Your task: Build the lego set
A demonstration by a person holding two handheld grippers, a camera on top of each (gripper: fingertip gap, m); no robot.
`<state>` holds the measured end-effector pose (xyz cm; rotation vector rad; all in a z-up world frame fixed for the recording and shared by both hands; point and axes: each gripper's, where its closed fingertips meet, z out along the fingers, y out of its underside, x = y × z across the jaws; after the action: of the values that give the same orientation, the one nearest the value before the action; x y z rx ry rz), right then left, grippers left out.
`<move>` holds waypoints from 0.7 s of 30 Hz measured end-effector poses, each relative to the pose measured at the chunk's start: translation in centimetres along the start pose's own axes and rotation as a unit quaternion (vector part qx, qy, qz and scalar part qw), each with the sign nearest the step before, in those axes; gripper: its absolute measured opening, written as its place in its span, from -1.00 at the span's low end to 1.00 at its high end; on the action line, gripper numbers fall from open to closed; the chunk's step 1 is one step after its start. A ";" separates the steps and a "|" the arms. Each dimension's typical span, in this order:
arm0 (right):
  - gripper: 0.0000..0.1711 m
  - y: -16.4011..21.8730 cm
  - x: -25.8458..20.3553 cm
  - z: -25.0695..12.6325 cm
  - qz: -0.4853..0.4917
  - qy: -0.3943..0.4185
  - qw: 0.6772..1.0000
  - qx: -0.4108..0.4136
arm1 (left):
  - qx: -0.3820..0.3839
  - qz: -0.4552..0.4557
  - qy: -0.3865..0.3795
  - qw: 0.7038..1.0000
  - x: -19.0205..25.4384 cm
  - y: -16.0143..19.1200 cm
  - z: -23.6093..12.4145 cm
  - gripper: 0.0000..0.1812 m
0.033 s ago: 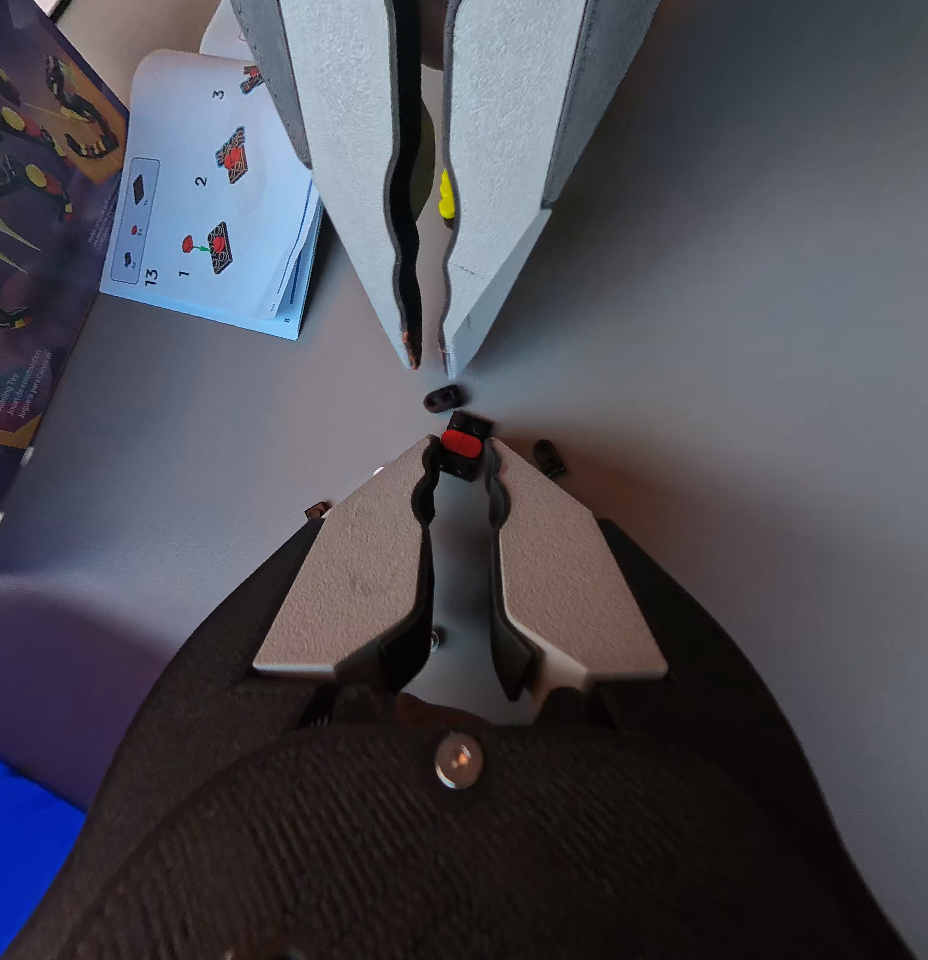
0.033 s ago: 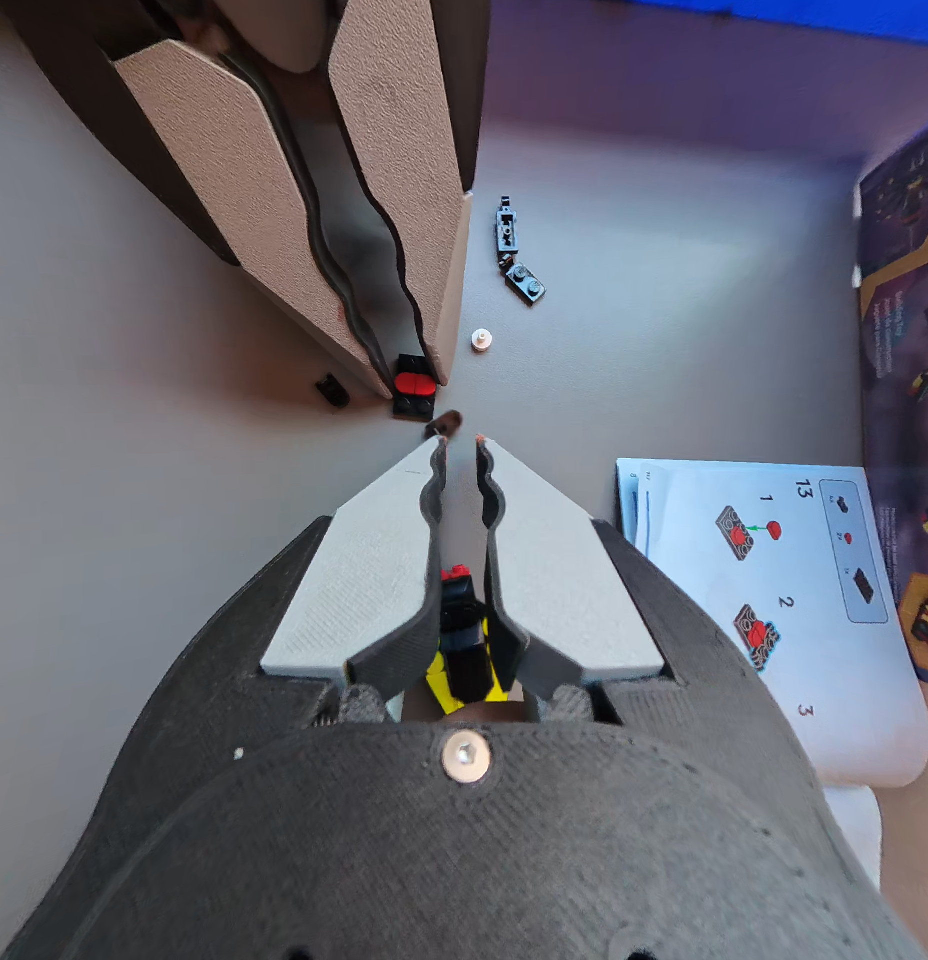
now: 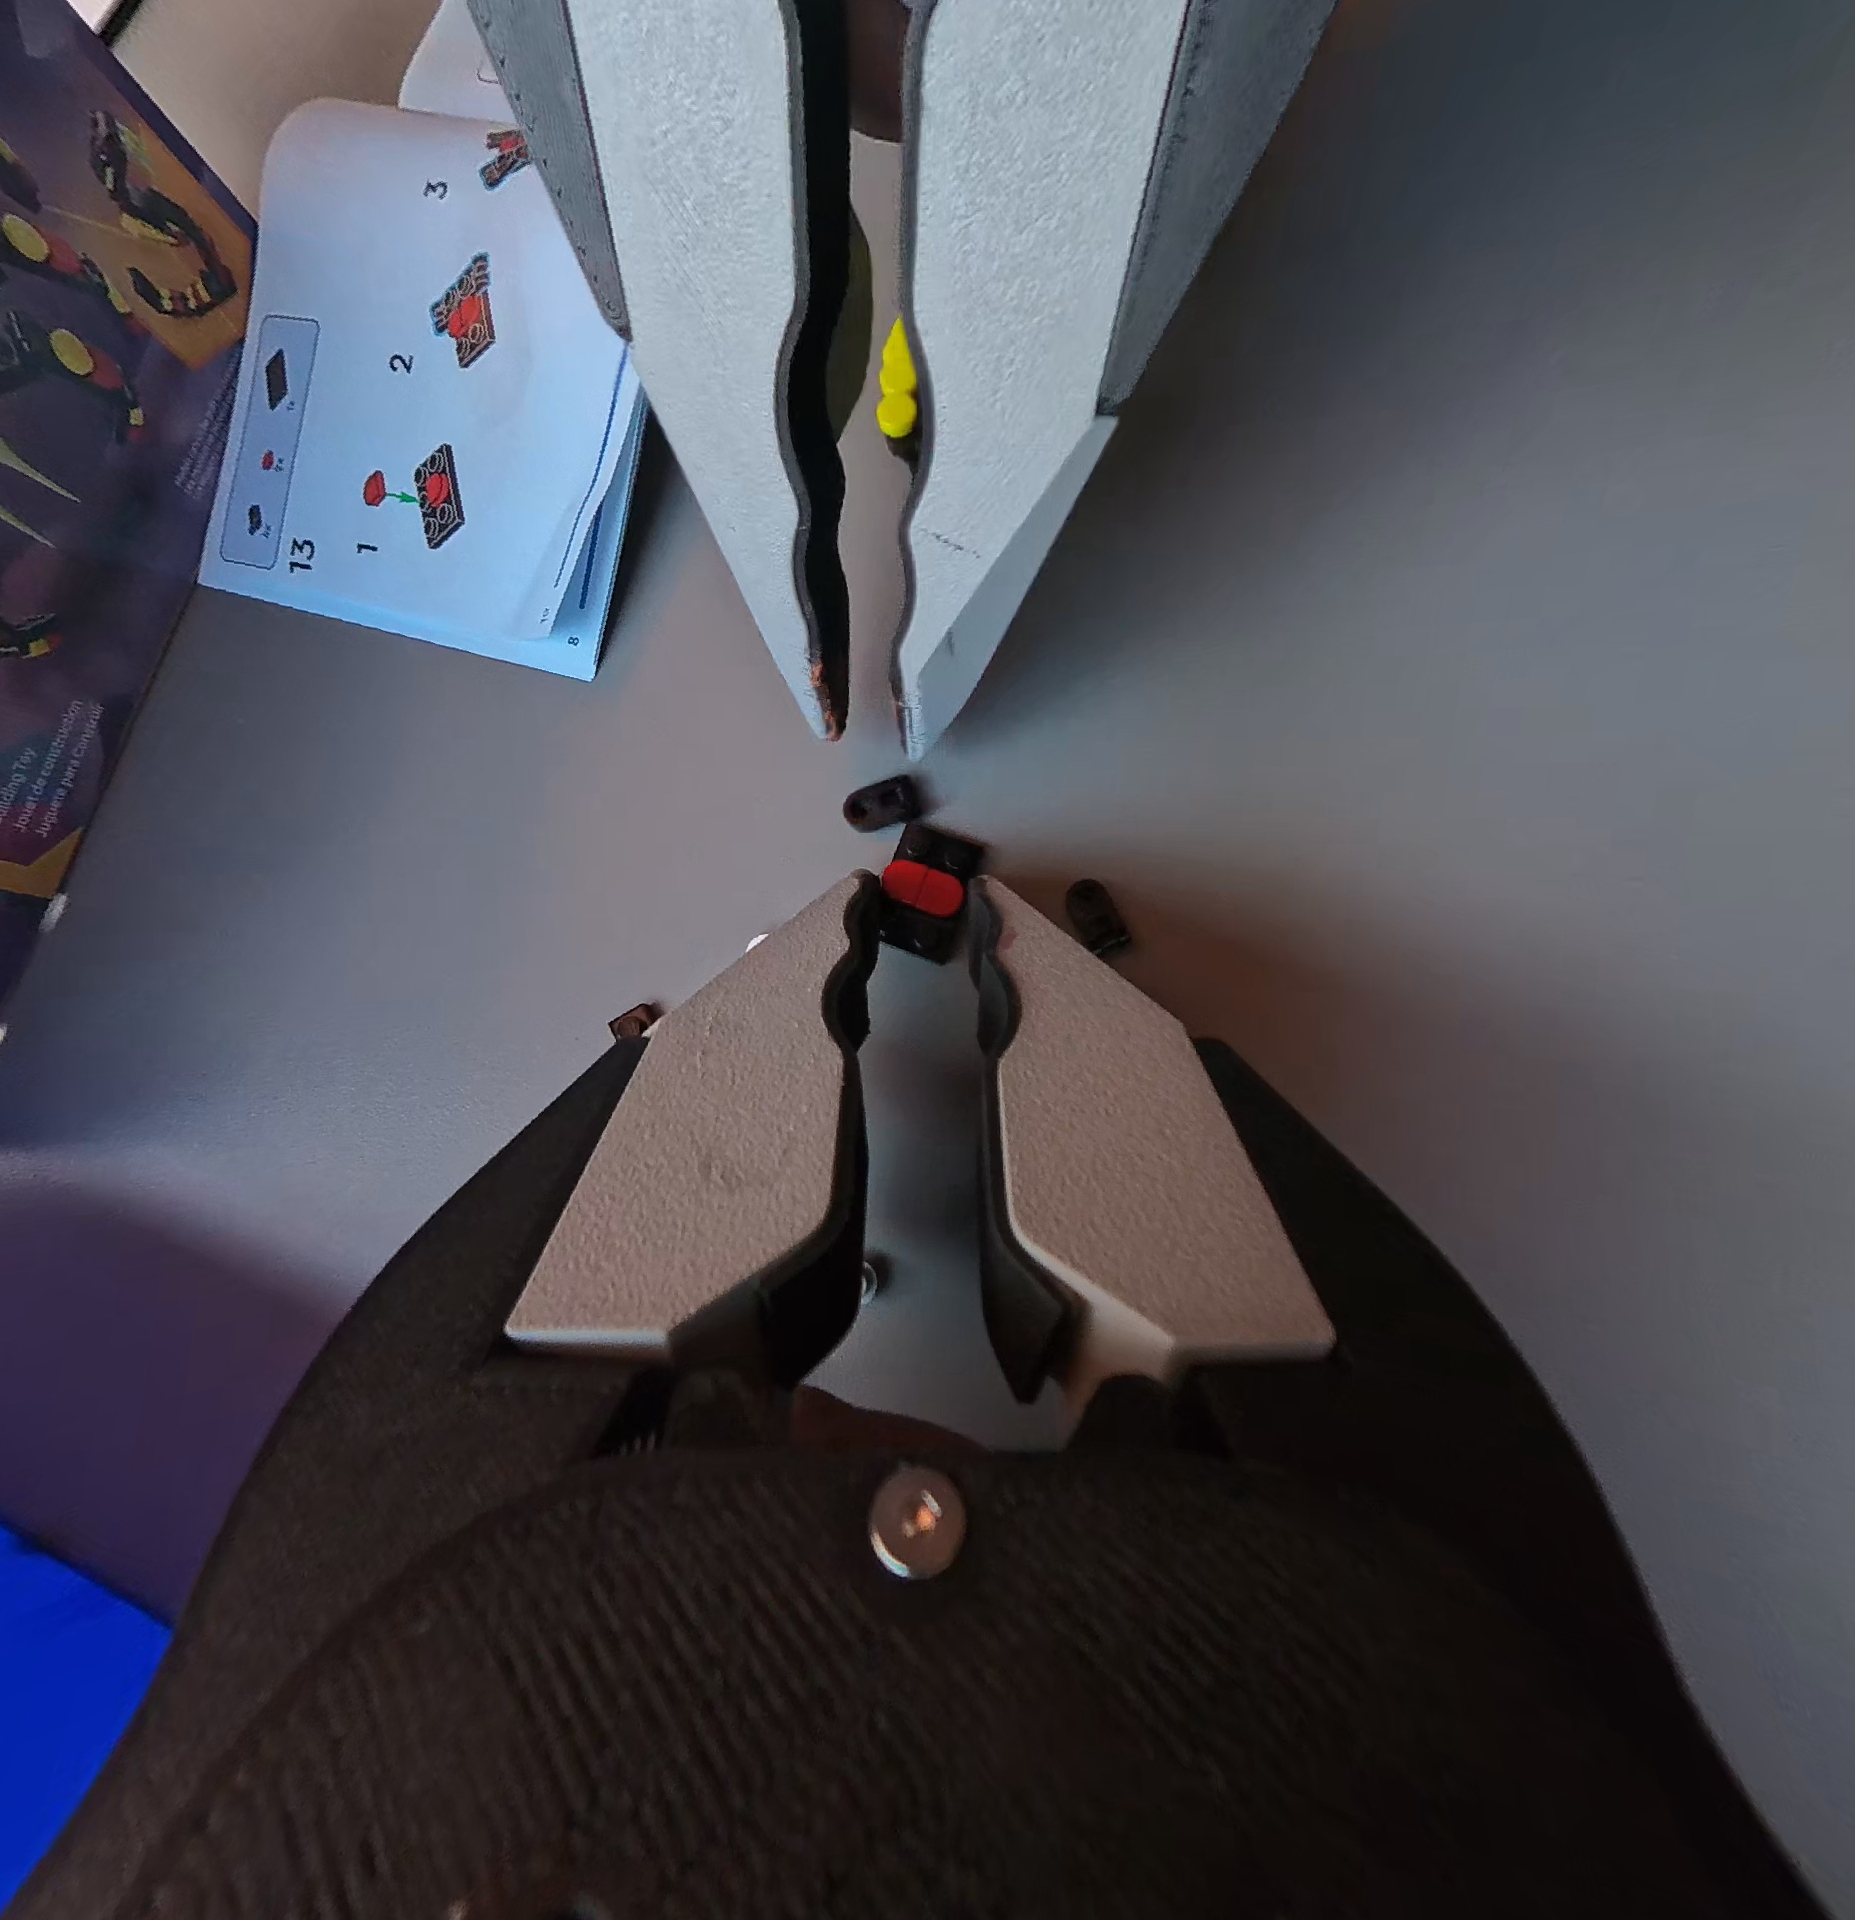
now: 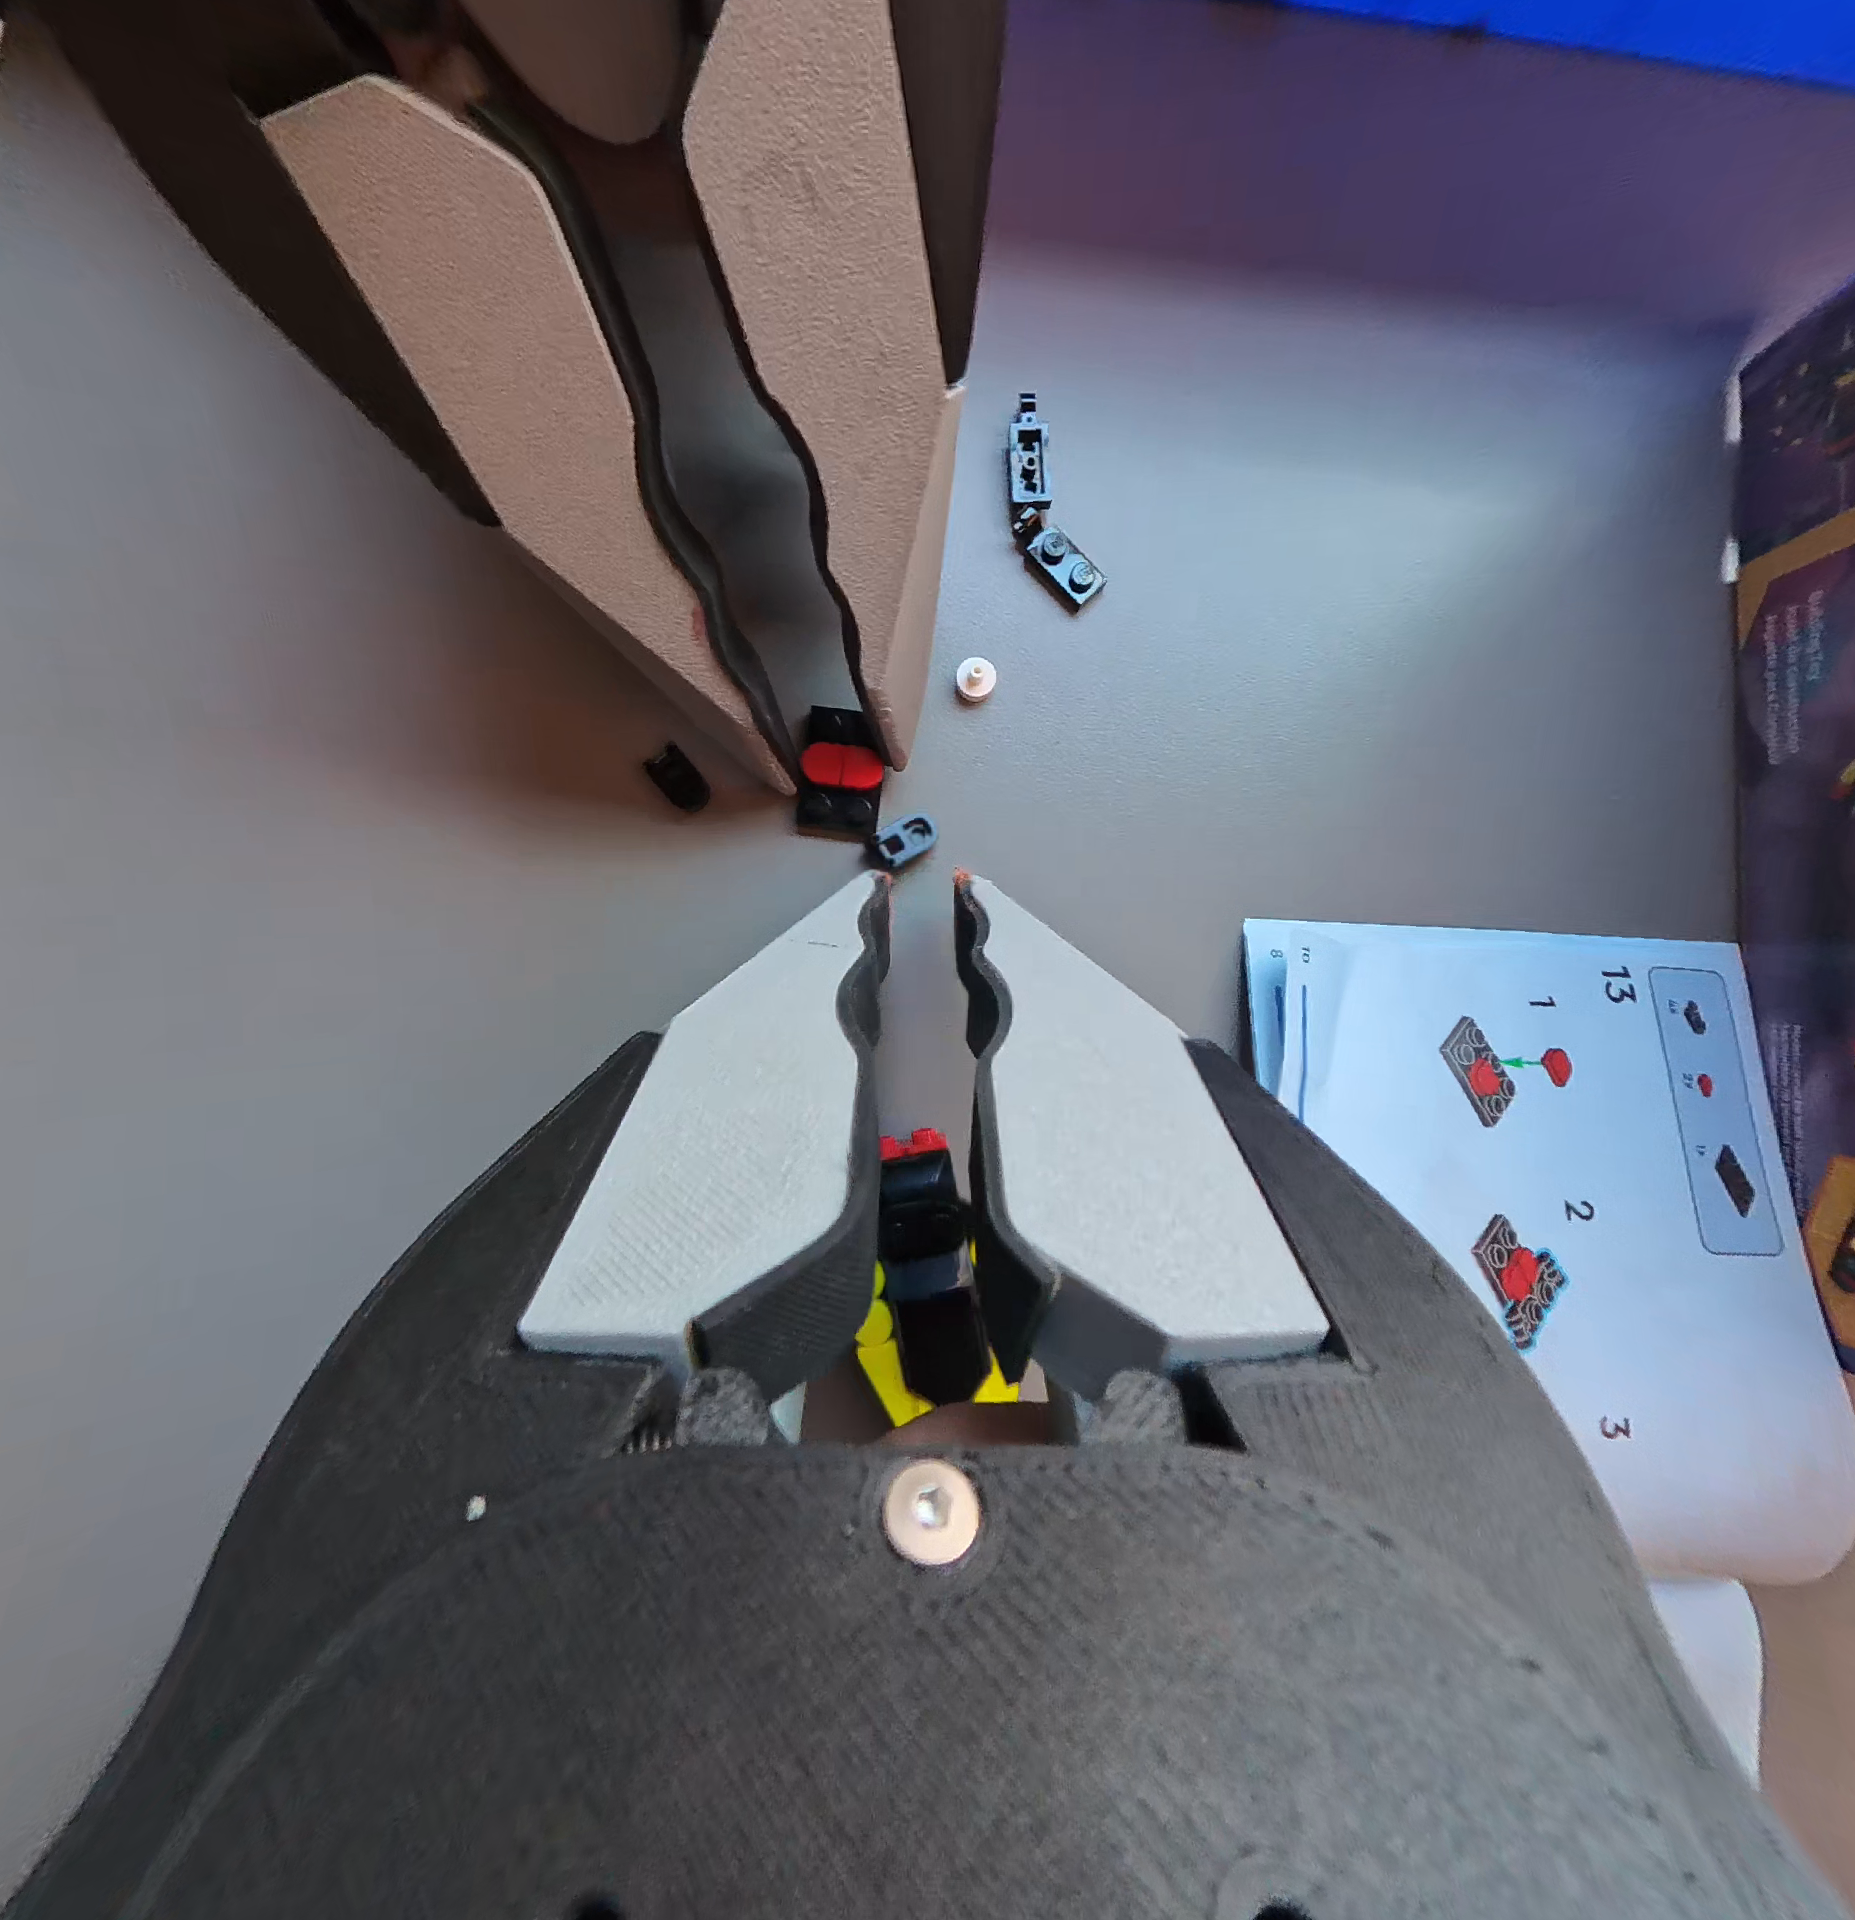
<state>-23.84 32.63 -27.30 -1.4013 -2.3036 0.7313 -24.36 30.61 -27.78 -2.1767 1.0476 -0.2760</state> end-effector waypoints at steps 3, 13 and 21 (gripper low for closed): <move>-0.87 0.3 0.0 0.3 -0.018 0.012 1.000 -0.013 | 0.000 -0.001 0.000 1.000 0.0 0.0 0.0 -0.84; -0.87 -0.4 -0.6 1.1 -0.016 0.004 1.000 0.002 | -0.001 -0.001 -0.001 1.000 -0.1 0.1 -0.1 -0.83; -1.00 -1.1 -0.2 -0.3 0.004 -0.009 0.999 0.040 | 0.017 0.006 -0.026 0.999 -1.1 -0.5 -0.5 -0.81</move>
<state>-24.39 32.06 -26.42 -1.3737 -2.2572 0.8337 -25.00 31.39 -26.94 -2.1360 1.0194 -0.2277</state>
